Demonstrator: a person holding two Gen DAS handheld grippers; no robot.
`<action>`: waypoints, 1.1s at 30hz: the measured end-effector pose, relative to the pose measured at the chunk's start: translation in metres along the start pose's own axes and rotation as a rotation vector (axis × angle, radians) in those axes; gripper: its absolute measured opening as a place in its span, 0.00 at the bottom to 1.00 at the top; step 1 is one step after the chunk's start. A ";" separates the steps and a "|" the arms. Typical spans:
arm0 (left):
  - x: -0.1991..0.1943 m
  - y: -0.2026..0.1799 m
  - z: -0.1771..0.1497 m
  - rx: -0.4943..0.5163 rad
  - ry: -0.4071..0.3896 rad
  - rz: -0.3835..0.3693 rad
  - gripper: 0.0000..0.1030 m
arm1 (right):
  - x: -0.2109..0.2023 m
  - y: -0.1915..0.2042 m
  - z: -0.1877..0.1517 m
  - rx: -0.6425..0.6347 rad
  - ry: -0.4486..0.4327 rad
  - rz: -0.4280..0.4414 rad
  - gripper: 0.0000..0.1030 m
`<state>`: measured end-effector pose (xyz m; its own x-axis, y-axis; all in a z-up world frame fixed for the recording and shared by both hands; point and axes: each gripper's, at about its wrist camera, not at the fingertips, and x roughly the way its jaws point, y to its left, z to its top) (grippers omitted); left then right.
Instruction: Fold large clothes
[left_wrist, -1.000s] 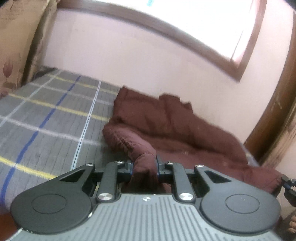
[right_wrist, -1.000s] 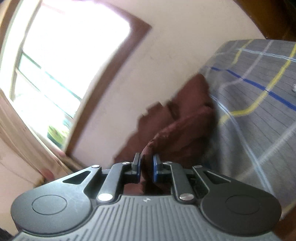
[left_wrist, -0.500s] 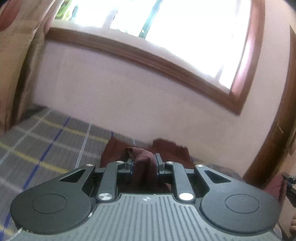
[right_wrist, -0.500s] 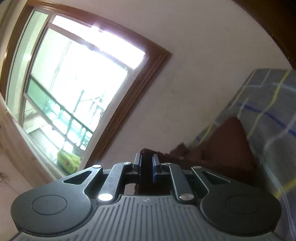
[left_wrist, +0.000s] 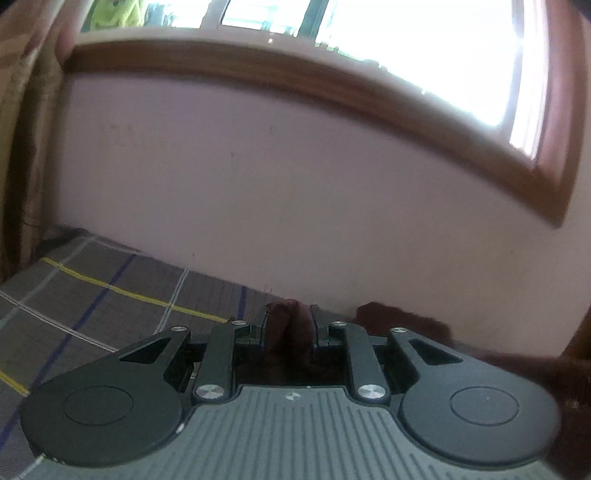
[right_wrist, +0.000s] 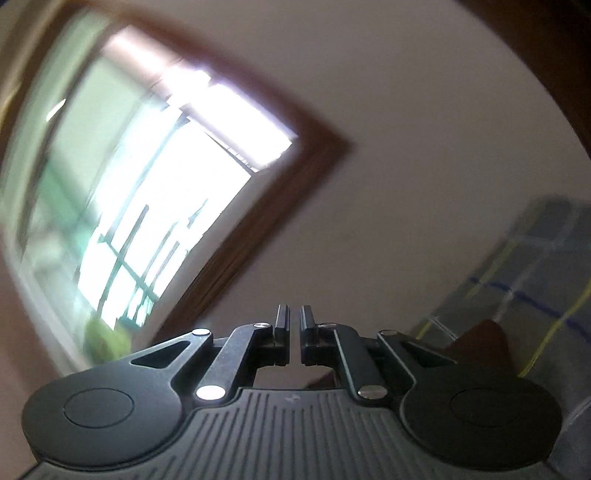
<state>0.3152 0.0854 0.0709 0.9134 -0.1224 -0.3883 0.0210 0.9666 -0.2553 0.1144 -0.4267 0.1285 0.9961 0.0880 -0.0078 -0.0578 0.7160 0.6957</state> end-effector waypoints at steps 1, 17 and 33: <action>0.006 0.001 -0.002 -0.002 0.008 0.002 0.21 | -0.014 0.012 -0.008 -0.072 -0.007 0.025 0.07; -0.008 0.014 0.003 0.011 -0.077 0.104 0.55 | 0.070 0.023 -0.144 -0.466 0.407 0.016 0.11; -0.005 -0.073 -0.014 0.319 -0.153 -0.115 0.83 | 0.195 -0.009 -0.174 -0.520 0.571 -0.190 0.09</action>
<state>0.3036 0.0128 0.0789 0.9472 -0.2229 -0.2304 0.2309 0.9729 0.0080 0.2975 -0.2953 -0.0039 0.8118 0.1724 -0.5579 -0.0544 0.9736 0.2217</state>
